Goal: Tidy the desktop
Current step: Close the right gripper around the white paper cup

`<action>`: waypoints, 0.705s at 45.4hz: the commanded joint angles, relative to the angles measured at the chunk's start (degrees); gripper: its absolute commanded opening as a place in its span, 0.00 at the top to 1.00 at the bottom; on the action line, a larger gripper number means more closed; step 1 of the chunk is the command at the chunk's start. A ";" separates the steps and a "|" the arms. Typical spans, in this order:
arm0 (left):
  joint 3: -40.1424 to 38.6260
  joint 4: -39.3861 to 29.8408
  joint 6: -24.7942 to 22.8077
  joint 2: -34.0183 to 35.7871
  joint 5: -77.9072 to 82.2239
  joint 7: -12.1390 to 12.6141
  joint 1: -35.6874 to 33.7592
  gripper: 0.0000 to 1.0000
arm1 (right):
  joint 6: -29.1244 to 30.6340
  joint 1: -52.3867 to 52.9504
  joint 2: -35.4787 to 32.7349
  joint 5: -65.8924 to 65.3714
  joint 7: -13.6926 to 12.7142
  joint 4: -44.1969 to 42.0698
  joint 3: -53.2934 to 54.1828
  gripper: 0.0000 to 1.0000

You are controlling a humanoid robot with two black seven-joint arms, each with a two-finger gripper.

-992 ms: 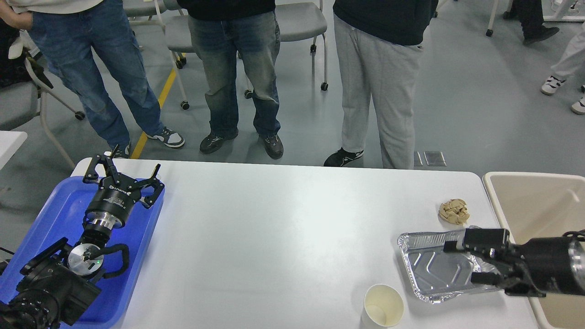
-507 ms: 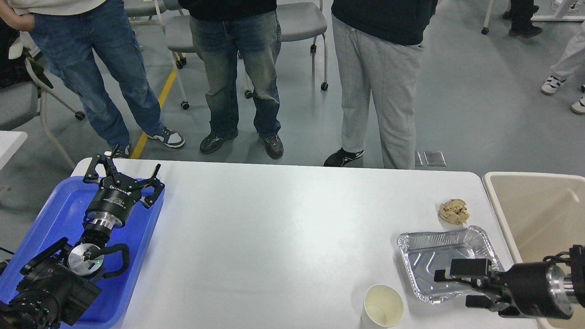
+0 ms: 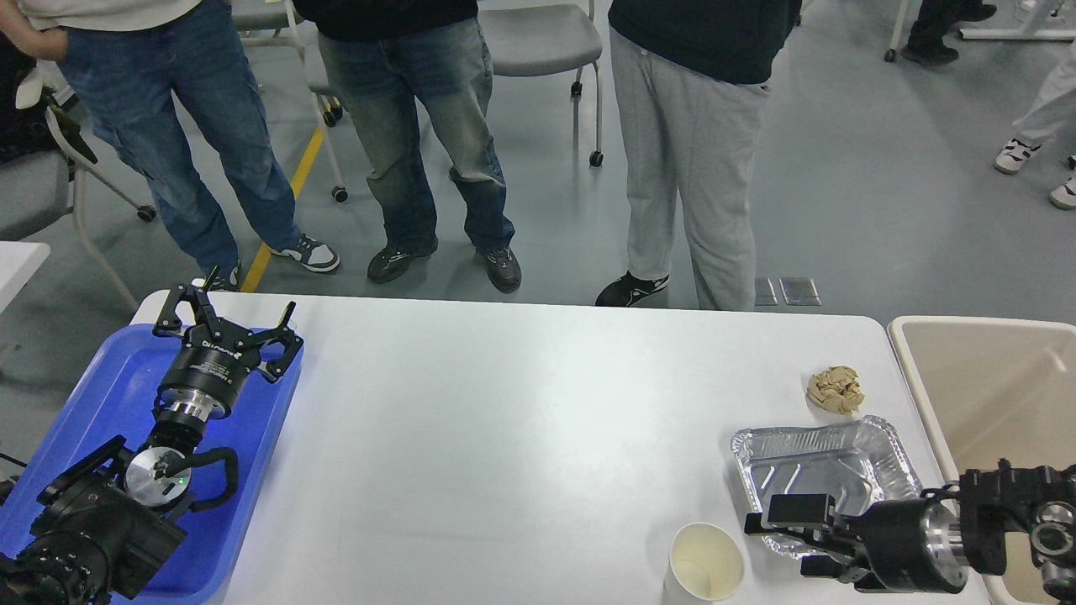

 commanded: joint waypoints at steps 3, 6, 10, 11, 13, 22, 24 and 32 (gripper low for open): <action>0.00 -0.01 0.00 0.00 0.00 0.00 0.00 0.00 | -2.27 -2.52 5.64 -0.28 0.09 -3.75 -0.10 0.00; 0.00 -0.01 0.00 0.00 0.00 0.00 0.00 0.00 | -2.88 -3.04 6.25 -0.46 0.09 -3.84 -0.10 0.00; 0.00 -0.01 0.00 0.00 0.00 0.00 0.00 0.00 | -3.41 -3.75 6.61 -0.81 0.09 -4.01 -0.10 0.00; 0.00 -0.01 0.00 0.00 0.00 0.00 0.00 0.00 | -3.41 -3.84 6.78 -0.72 0.09 -4.10 -0.10 0.00; 0.00 -0.01 0.00 0.00 0.00 0.00 0.00 0.00 | -3.50 -4.10 6.96 -0.81 0.09 -4.28 -0.10 0.00; 0.00 -0.01 0.00 0.00 0.00 0.00 0.00 0.00 | -4.81 -5.07 7.93 -0.90 0.27 -4.46 -0.18 0.00; 0.00 -0.01 0.00 0.00 0.00 0.00 0.00 0.00 | -5.17 -5.42 8.01 -0.98 0.44 -4.46 -0.18 0.00; 0.00 -0.01 0.00 0.00 0.00 0.00 0.00 0.00 | -6.04 -6.21 8.01 -2.04 0.71 -4.46 -0.27 0.00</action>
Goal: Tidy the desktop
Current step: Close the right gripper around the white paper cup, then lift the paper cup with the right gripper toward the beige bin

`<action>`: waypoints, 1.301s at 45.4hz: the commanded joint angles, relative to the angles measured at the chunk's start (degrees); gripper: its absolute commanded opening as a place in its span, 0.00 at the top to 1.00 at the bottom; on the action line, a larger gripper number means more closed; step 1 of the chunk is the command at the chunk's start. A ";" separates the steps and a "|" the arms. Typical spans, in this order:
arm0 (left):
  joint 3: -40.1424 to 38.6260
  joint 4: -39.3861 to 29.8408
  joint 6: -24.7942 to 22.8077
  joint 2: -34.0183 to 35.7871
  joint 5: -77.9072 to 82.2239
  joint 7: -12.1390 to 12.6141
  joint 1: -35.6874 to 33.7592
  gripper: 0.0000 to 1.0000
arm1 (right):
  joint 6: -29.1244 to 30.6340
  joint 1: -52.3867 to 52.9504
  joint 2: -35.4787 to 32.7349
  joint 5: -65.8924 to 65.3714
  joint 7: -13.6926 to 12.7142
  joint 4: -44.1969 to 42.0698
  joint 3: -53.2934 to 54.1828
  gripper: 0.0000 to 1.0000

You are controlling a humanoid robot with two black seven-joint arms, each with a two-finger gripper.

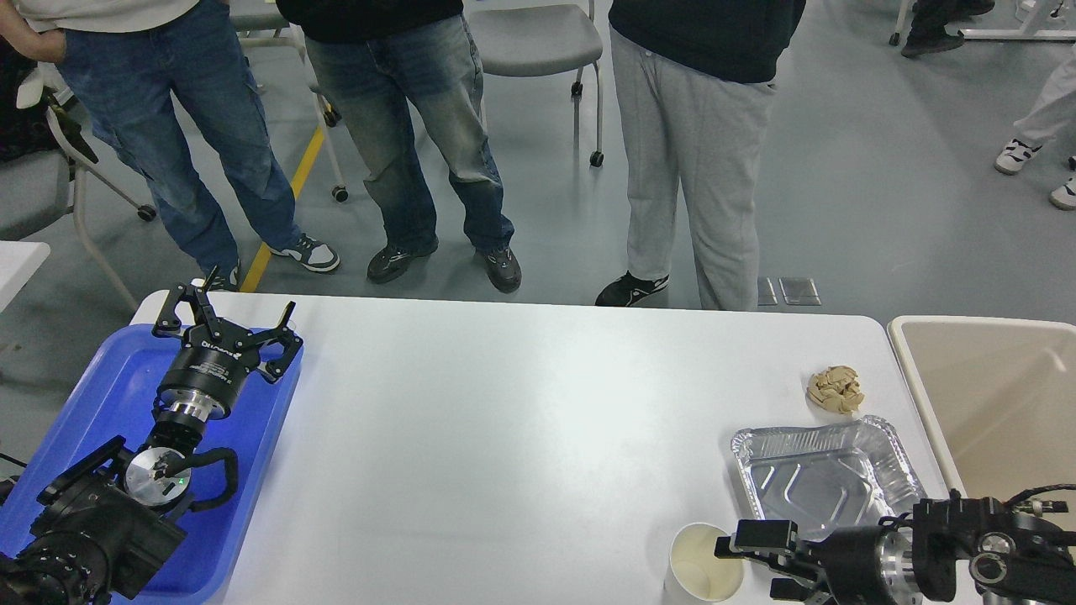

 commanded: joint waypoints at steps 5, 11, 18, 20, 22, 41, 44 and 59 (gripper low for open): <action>0.00 -0.01 0.00 0.00 0.00 0.00 0.00 0.00 | -2.69 -1.90 0.89 -1.19 0.79 -0.41 -0.07 0.02; 0.00 -0.01 0.00 0.00 0.00 0.00 0.00 0.00 | -3.74 -2.25 1.15 -1.19 1.75 -0.76 -0.16 0.08; 0.00 -0.01 0.00 0.00 0.00 0.00 0.00 0.00 | -4.10 -2.51 1.59 -1.46 2.90 -0.85 -0.95 0.28; 0.00 -0.01 0.00 0.00 0.00 0.00 0.00 0.00 | -4.10 -2.51 1.59 -2.24 3.25 -0.85 -1.21 0.37; 0.00 -0.01 0.00 0.00 0.00 0.00 0.00 0.00 | -4.10 -2.51 1.59 -3.21 3.51 -0.85 -1.39 0.46; 0.00 -0.01 0.00 0.00 0.00 0.00 0.00 0.00 | -5.77 -0.76 -1.74 -4.27 3.34 0.03 -2.97 1.00; 0.00 -0.01 0.00 0.00 0.00 0.00 0.00 0.00 | -5.59 0.47 -3.41 -4.10 3.34 1.17 -3.93 1.00; 0.00 -0.01 0.00 0.00 0.00 0.00 0.00 0.00 | -2.17 7.94 -16.06 -3.57 3.43 10.75 -6.40 1.00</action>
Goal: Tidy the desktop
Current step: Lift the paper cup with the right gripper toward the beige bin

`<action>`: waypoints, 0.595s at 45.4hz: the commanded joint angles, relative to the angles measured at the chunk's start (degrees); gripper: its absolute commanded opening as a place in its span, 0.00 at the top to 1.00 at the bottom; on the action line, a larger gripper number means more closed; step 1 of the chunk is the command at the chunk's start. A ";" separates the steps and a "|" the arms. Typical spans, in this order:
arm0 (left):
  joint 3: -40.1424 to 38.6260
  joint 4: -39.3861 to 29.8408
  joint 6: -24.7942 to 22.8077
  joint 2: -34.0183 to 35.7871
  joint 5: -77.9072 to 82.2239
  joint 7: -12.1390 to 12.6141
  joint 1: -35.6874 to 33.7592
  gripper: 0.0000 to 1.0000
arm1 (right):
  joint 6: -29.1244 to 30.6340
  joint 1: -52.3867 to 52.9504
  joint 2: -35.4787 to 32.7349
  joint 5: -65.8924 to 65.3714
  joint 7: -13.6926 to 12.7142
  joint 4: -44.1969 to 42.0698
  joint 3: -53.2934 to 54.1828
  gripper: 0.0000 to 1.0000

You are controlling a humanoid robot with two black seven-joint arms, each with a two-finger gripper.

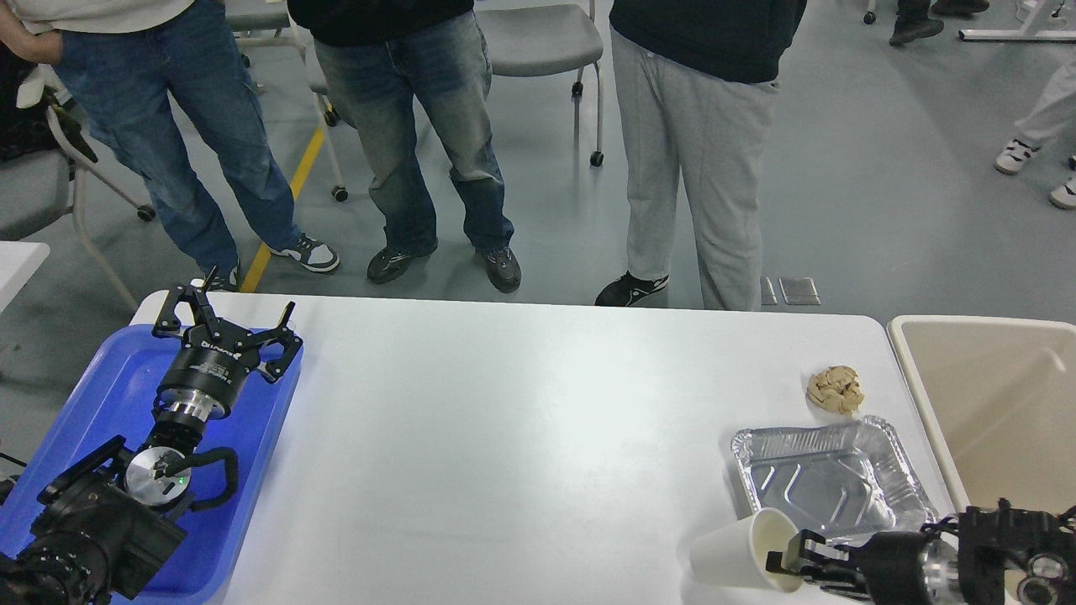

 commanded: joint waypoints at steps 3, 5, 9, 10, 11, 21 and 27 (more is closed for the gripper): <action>0.00 0.01 0.00 0.00 0.01 0.00 0.00 0.00 | 3.62 5.95 -10.71 0.70 0.04 6.99 -1.85 1.00; 0.01 0.01 0.00 0.00 0.01 0.00 0.00 0.00 | 6.06 7.61 -13.16 1.22 0.04 6.99 -1.77 1.00; -0.08 0.01 0.00 0.00 0.01 0.00 0.00 0.00 | 8.97 9.99 -15.72 1.49 -0.05 6.99 -1.68 1.00; -0.08 0.01 0.00 0.00 0.01 0.00 0.00 0.00 | 9.77 10.87 -16.34 1.58 -0.05 6.99 -1.51 1.00; 0.00 0.01 0.00 0.00 0.01 0.00 0.00 0.00 | 10.64 11.57 -16.95 1.84 -0.14 6.99 -1.42 1.00; 0.01 0.01 0.00 0.00 0.01 0.00 0.00 0.00 | 20.75 17.82 -23.99 4.39 -1.63 6.99 2.97 1.00; -0.08 0.01 0.00 0.00 0.01 0.00 0.00 0.00 | 27.08 17.91 -28.73 4.48 -3.22 6.99 9.38 1.00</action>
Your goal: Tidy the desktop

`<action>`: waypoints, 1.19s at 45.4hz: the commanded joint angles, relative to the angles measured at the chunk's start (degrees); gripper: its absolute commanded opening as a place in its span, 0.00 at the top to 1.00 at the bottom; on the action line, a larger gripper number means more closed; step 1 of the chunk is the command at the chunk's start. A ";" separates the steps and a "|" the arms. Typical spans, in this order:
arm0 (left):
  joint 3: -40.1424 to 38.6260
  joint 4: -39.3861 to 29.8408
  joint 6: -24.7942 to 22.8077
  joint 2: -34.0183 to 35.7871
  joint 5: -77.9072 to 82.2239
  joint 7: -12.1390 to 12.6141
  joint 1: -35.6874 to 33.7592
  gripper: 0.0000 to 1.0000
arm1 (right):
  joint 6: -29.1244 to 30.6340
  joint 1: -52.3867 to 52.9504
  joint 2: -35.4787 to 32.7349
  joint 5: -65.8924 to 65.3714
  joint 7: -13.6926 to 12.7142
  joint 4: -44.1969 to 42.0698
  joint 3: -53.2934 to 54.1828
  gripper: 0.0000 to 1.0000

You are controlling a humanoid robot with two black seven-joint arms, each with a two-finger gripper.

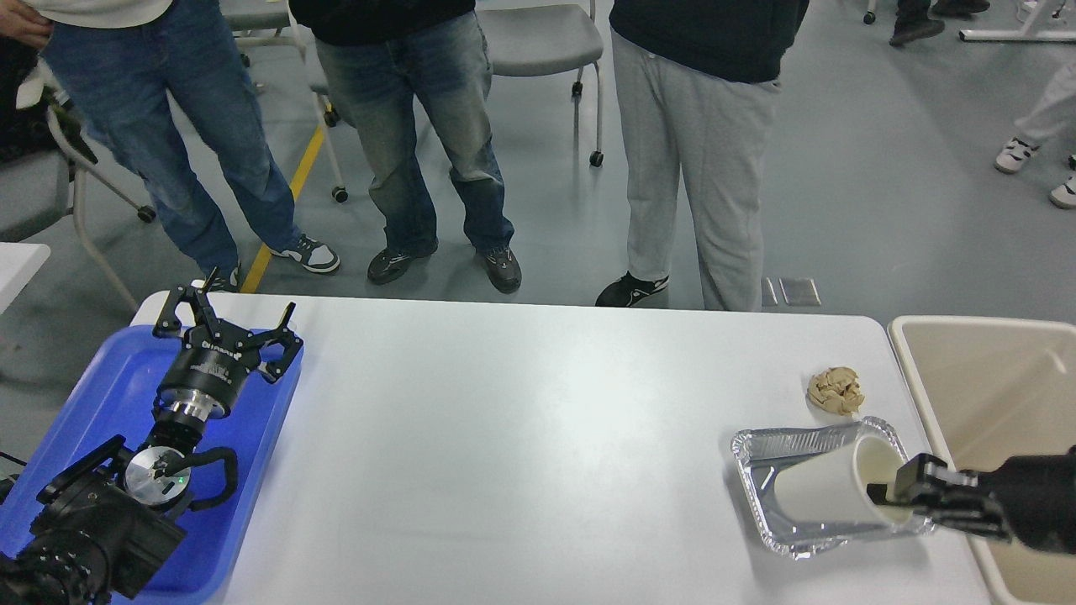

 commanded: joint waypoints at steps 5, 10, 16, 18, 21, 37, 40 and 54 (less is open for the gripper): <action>-0.06 0.00 0.00 0.00 0.00 0.00 0.00 0.00 | 15.28 3.51 -11.85 1.84 -2.50 0.44 12.03 1.00; -0.06 0.00 0.00 0.00 0.00 0.00 0.00 0.00 | 23.01 3.51 -15.01 2.80 -4.08 0.37 17.48 1.00; -0.06 0.00 0.00 0.00 0.00 0.00 0.00 0.00 | 25.57 3.42 -18.88 5.96 -6.02 0.20 23.72 1.00; 0.03 0.00 0.00 0.00 0.00 0.00 0.00 0.00 | 25.57 3.42 -19.76 6.76 -6.46 -0.24 25.39 1.00; -0.06 0.00 0.00 0.00 0.00 0.00 0.00 0.00 | 25.57 3.42 -20.73 7.20 -7.51 -1.03 28.03 1.00; 0.03 0.00 0.00 0.00 0.00 0.00 0.00 0.00 | 21.72 3.07 -17.75 8.08 -11.82 -10.96 29.80 1.00; 0.03 0.00 0.00 0.00 0.00 0.00 0.00 0.00 | 16.36 2.98 -15.55 7.99 -11.82 -14.03 27.08 1.00; 0.03 0.00 0.00 0.00 0.00 0.00 0.00 0.00 | -10.88 2.98 1.49 11.76 -11.65 -35.65 16.27 1.00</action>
